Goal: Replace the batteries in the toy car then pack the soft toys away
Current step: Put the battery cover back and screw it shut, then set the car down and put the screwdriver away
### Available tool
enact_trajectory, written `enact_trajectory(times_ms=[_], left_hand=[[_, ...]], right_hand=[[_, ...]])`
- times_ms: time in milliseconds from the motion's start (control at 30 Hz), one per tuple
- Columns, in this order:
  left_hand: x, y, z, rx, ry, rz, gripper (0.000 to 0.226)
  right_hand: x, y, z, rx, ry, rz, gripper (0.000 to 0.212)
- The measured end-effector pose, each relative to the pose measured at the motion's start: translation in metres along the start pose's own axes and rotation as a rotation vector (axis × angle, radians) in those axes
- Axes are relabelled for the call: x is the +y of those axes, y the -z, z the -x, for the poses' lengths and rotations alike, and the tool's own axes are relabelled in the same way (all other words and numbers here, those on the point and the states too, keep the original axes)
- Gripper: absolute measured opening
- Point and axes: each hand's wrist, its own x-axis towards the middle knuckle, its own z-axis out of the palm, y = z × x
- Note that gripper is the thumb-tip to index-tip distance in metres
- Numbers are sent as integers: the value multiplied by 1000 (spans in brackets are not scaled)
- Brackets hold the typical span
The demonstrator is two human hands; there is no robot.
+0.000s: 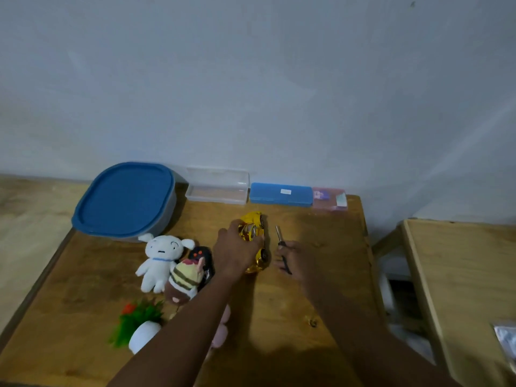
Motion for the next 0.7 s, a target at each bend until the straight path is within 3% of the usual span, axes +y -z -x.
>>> enact_trajectory(times_ms=[367, 567, 700], left_hand=[[4, -22, -5, 35, -172, -379, 70], [-2, -18, -11, 63, -219, -370, 67], [-3, 9, -37, 148, -256, -227, 54]], right_hand=[[10, 12, -11, 135, -11, 100, 19], [-8, 6, -3, 102, 98, 218, 20], [-43, -13, -15, 119, 251, 495, 33]])
